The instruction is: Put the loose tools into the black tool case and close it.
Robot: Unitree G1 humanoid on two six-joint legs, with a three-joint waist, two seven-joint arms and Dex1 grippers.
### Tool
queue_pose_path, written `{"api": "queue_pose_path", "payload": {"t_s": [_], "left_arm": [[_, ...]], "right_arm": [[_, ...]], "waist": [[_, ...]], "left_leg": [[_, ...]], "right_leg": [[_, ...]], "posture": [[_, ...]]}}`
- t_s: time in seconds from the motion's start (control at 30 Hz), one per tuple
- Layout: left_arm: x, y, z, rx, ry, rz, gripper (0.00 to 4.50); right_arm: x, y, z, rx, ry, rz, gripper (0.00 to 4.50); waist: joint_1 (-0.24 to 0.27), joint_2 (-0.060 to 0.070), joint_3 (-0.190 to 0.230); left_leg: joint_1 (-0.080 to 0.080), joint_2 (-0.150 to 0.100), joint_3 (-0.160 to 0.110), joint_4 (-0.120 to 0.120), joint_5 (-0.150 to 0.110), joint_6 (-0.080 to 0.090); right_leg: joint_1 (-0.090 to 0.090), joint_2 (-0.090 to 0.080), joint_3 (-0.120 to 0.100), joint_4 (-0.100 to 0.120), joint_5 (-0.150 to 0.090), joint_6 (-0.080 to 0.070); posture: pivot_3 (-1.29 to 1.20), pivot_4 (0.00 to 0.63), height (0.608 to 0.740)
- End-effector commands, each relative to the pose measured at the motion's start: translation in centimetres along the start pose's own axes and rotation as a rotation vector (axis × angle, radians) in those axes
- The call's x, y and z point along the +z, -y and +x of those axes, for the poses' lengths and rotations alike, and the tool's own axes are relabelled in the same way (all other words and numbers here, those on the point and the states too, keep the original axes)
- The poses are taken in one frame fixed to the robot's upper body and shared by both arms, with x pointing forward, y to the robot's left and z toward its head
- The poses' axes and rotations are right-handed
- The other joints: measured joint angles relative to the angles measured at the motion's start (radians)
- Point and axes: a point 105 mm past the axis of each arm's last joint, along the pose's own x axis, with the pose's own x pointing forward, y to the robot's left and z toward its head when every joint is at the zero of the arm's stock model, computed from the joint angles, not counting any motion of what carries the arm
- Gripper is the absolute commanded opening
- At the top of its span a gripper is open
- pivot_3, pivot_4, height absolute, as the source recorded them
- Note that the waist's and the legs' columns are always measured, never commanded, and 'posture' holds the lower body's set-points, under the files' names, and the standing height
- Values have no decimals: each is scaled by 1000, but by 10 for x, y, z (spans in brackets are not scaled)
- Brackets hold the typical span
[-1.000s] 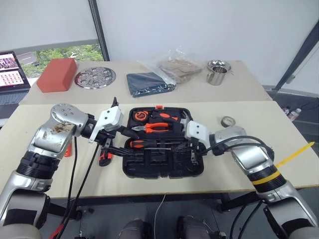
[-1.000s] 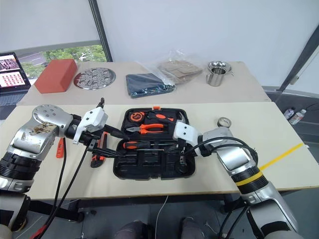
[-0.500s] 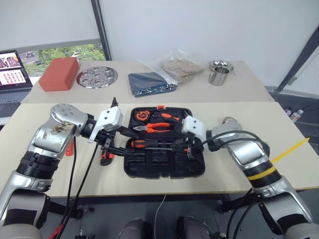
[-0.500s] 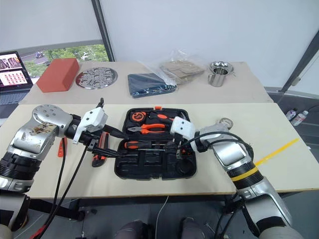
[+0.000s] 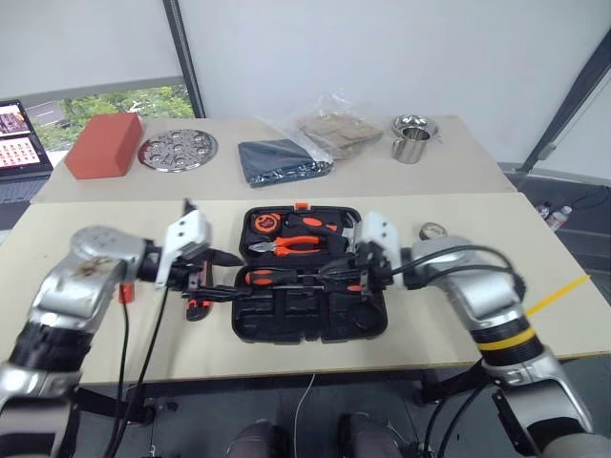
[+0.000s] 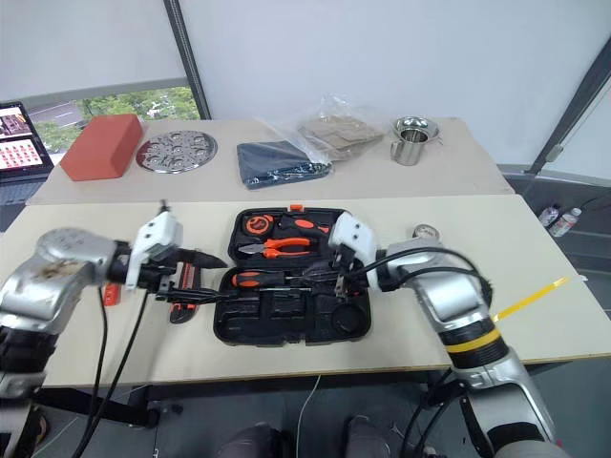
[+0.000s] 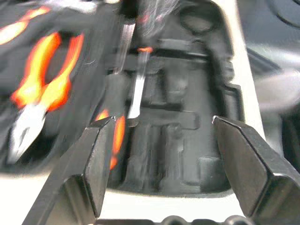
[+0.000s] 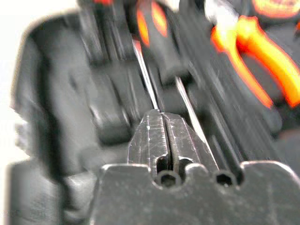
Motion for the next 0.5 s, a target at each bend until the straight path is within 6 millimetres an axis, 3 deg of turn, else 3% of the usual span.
{"api": "queue_pose_path", "payload": {"t_s": [0.03,0.07,0.23,0.3,0.5], "left_arm": [[-6,0,-38,163,49,-55,4500],[-12,-4,-45,220,53,-94,4500],[-20,-37,-57,429,36,-213,4500],[-20,-58,-55,509,8,-268,4500],[-12,-102,-25,629,-55,-446,4500]], "right_arm": [[10,-9,-2,37,19,-38,4244],[9,-9,-1,40,18,-39,4477],[6,-7,3,38,19,-40,4477],[5,-7,5,37,21,-43,4477],[1,-12,7,20,25,-65,4477]], "waist": [[7,0,0],[15,-1,0],[41,-1,0],[43,-1,0],[41,-7,-3]], "left_leg": [[1,0,0,0,0,0],[1,0,0,0,-1,-2],[2,0,-2,-1,-3,-13],[3,0,-2,-1,-1,-16],[2,-1,-1,-2,1,-16]], "right_leg": [[0,-1,0,0,0,0],[1,-1,0,0,0,0],[-1,-2,-2,0,0,0],[-1,-2,-2,0,1,-1],[0,0,-1,2,7,-8]], "posture": [[0,150,734],[0,150,734],[0,150,734],[0,150,734],[0,150,734]]}}
